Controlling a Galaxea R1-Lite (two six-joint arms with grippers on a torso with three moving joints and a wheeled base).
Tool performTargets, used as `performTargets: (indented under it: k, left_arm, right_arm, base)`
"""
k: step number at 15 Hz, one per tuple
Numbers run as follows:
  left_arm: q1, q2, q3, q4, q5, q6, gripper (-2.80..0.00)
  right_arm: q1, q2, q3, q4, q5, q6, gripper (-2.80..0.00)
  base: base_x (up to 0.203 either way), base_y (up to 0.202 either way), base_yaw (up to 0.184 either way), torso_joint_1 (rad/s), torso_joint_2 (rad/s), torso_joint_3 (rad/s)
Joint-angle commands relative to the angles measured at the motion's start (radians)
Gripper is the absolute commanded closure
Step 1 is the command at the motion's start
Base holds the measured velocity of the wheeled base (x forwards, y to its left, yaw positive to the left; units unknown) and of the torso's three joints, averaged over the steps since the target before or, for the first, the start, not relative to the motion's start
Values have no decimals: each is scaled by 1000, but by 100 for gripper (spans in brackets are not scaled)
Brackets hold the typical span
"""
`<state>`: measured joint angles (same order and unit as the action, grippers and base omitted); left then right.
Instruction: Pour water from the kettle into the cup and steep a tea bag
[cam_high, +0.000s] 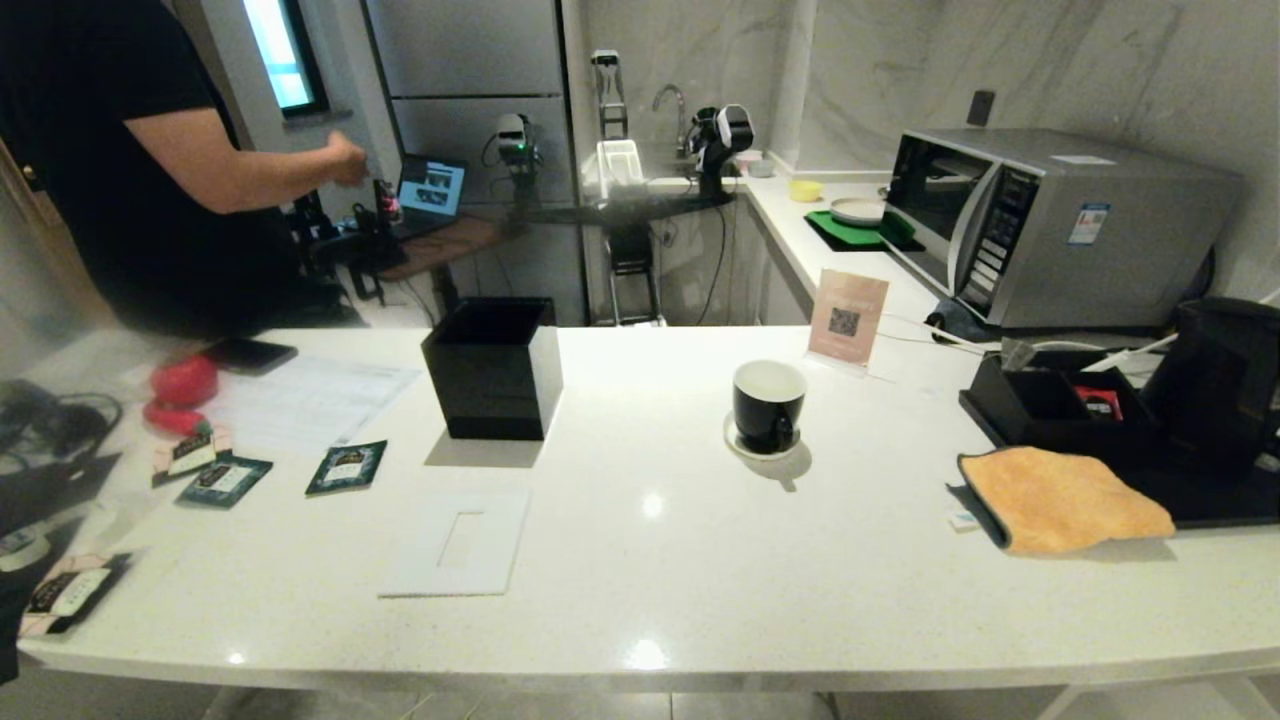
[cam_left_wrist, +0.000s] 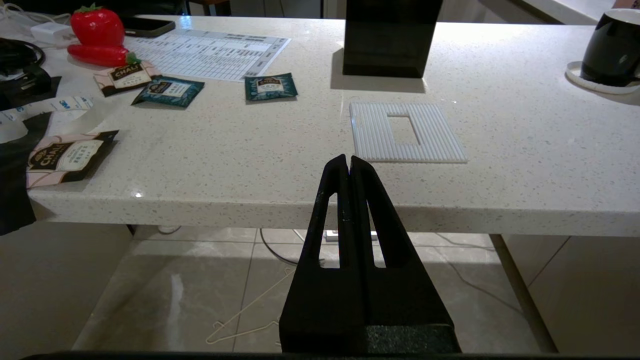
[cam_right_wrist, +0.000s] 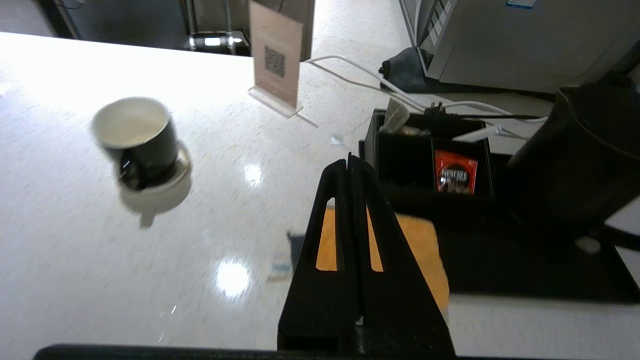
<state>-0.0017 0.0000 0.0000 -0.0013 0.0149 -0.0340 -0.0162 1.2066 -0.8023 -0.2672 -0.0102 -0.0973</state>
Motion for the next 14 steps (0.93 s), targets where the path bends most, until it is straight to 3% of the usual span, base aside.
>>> performTargets:
  k: [1, 13, 14]
  left_arm:
    - [0, 0, 0, 0, 0, 0, 0]
    - [0, 0, 0, 0, 0, 0, 0]
    - [0, 2, 0, 0, 0, -1, 0]
  right_arm:
    - [-19, 206, -104, -9, 0, 0, 0]
    - [-175, 722, -492, -14, 5, 7, 0]
    - [-186, 739, -497, -14, 6, 7, -280]
  base:
    - [0, 0, 0, 0, 0, 0]
    - [0, 0, 0, 0, 0, 0]
    - [0, 0, 0, 0, 0, 0]
